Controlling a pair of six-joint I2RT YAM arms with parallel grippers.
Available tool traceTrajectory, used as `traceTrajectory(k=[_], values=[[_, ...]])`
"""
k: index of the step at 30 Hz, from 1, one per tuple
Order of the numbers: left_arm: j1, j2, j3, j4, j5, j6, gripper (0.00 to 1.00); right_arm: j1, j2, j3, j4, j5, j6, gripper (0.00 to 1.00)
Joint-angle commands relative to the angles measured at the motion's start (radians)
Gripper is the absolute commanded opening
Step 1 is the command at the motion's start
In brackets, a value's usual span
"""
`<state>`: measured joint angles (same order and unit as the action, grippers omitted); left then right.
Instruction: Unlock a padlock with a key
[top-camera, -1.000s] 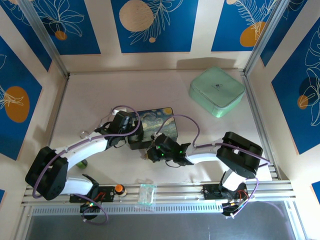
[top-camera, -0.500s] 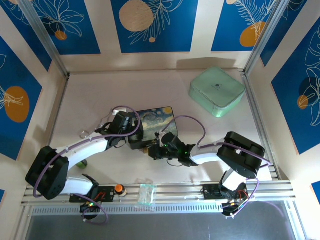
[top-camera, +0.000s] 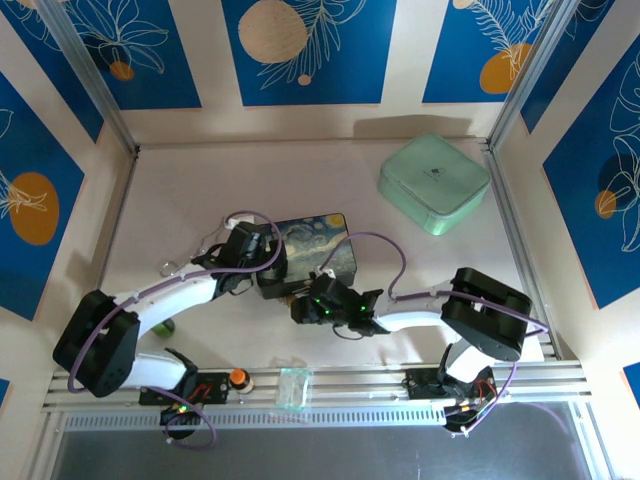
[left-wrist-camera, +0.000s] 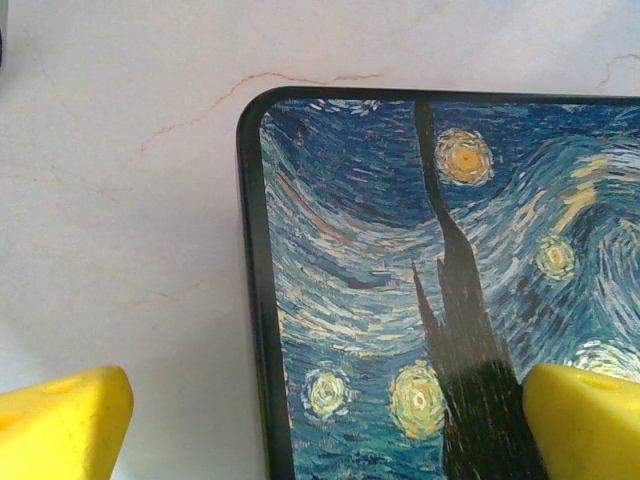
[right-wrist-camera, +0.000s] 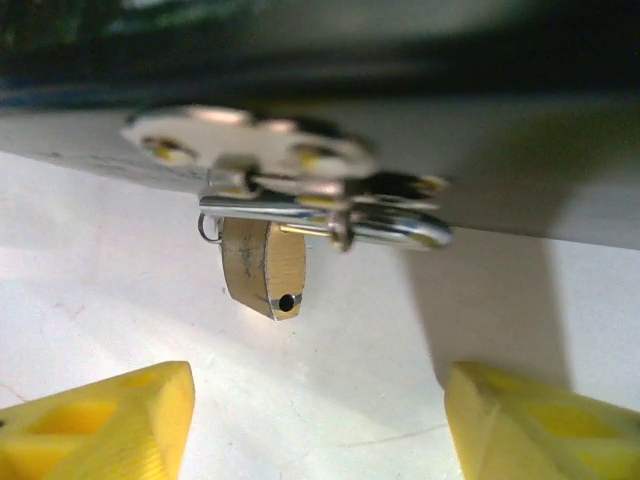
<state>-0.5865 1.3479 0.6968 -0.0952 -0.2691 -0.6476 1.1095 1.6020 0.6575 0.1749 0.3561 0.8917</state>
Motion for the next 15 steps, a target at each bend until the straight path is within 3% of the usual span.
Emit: traceTrajectory(k=[1,5,9,15], values=[[0.015,0.031,0.003,-0.051,-0.035,0.025,0.99,0.033,0.079,0.075,-0.171,0.06,-0.011,0.71],[0.016,0.025,-0.003,-0.049,-0.031,0.025,0.99,0.051,0.139,0.157,-0.248,0.141,-0.011,0.76],[0.014,0.025,-0.009,-0.044,-0.029,0.023,0.99,0.052,0.186,0.173,-0.212,0.157,-0.013,0.76],[0.015,0.042,-0.006,-0.036,-0.021,0.029,0.99,0.085,0.253,0.237,-0.203,0.231,-0.025,0.69]])
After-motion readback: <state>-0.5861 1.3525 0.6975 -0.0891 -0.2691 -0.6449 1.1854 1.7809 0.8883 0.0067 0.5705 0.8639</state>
